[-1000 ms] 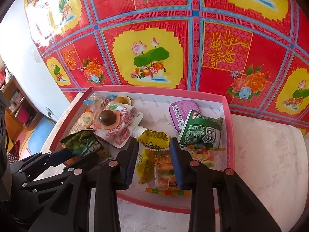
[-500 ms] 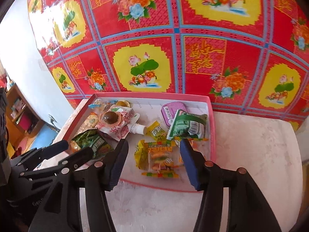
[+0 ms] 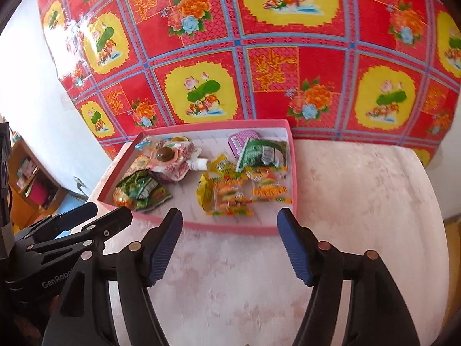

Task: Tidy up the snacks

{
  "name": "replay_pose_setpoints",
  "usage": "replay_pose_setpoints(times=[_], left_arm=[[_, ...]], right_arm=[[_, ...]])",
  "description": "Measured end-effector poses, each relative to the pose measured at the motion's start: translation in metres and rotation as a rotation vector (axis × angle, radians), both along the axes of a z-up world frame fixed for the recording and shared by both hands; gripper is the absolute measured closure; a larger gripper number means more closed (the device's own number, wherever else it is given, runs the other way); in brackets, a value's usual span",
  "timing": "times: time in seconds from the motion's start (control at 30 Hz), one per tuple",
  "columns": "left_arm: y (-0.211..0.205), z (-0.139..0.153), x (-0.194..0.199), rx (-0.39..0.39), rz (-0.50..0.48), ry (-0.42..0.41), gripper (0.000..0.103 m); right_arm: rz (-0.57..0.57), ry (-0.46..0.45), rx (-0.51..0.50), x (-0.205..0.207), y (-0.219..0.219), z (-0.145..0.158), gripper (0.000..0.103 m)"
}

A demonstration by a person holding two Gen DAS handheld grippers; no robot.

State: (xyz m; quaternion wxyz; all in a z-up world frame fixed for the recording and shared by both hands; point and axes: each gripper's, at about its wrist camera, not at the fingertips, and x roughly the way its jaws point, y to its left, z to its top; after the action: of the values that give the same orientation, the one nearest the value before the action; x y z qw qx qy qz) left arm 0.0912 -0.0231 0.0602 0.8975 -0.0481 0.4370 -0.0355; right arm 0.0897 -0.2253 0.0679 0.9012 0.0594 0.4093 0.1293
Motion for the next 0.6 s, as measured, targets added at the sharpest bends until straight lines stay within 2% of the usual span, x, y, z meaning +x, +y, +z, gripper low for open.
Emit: replay_pose_setpoints(times=[0.07, 0.3, 0.6], left_arm=[[-0.002, -0.002, -0.005, 0.005, -0.006, 0.006, 0.031], [-0.01, -0.019, -0.018, 0.023, -0.032, 0.042, 0.031], [-0.012, -0.043, -0.021, 0.045, -0.035, 0.101, 0.031]], right_arm=[[-0.003, 0.009, -0.004, -0.006, -0.001, -0.002, 0.027], [-0.016, 0.047, -0.03, -0.023, -0.002, -0.018, 0.027], [-0.059, 0.114, -0.073, -0.024, -0.003, -0.044, 0.027]])
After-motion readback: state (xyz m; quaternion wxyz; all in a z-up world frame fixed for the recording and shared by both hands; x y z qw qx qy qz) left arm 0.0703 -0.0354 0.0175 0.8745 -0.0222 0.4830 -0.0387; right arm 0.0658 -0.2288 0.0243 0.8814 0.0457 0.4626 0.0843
